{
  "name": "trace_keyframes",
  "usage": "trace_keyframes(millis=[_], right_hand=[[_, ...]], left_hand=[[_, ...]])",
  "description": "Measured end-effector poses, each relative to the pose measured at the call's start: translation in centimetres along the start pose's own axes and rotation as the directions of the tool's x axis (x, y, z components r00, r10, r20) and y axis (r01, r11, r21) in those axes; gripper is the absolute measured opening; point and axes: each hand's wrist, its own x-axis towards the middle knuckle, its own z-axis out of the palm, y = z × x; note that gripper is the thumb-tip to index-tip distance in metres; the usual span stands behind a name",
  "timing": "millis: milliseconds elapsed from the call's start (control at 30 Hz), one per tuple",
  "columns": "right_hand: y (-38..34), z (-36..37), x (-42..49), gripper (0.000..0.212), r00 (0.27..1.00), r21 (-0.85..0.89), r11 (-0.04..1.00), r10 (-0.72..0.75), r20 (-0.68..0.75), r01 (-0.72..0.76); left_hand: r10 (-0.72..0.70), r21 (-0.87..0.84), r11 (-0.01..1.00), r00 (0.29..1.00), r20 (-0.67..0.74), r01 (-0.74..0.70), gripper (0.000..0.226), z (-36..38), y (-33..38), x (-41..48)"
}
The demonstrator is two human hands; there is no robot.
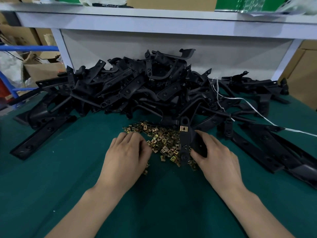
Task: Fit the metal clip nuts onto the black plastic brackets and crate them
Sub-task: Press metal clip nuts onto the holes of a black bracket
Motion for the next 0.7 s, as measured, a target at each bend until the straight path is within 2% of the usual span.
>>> trace_keyframes(millis=[300,467,600,700], right_hand=[[0.2,0.2,0.0,0.045,1.0,0.014,1.0,-0.017,-0.017,0.017],[0.2,0.1,-0.2,0.05,0.996,-0.024,0.995,-0.094,0.008,0.094],[0.0,0.2,-0.3,0.054,0.986,-0.07,0.985,-0.157,0.058,0.161],[-0.1,0.1,-0.3,0.056,0.982,-0.079,0.979,-0.183,0.041,0.185]], left_hand=[[-0.006,-0.056,0.998,0.999,0.036,0.008,0.021,0.4,-0.4,0.0],[-0.011,-0.265,0.964,1.0,0.005,0.012,0.028,0.0,0.4,-0.3],[-0.005,-0.48,0.876,0.998,0.069,0.037,0.026,-0.1,2.3,-1.2],[-0.084,-0.706,0.676,0.973,0.214,0.213,0.024,-0.3,3.5,-1.4]])
